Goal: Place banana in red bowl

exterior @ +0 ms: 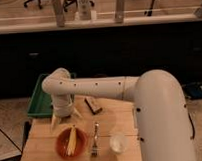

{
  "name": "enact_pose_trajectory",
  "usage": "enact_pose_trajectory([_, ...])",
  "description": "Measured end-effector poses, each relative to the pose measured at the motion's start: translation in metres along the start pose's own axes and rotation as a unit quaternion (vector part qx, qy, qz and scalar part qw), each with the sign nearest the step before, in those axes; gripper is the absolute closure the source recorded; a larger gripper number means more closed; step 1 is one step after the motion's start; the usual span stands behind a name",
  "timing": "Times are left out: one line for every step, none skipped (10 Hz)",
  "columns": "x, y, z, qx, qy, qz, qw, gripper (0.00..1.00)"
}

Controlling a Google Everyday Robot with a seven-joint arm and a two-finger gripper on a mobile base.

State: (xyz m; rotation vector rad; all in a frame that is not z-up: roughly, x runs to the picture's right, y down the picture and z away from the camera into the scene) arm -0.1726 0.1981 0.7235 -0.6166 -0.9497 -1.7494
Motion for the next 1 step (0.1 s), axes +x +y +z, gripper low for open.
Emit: enact_pose_trajectory([0.0000,0.0000,0.0000,0.000,0.000,0.000,1.0000,0.20])
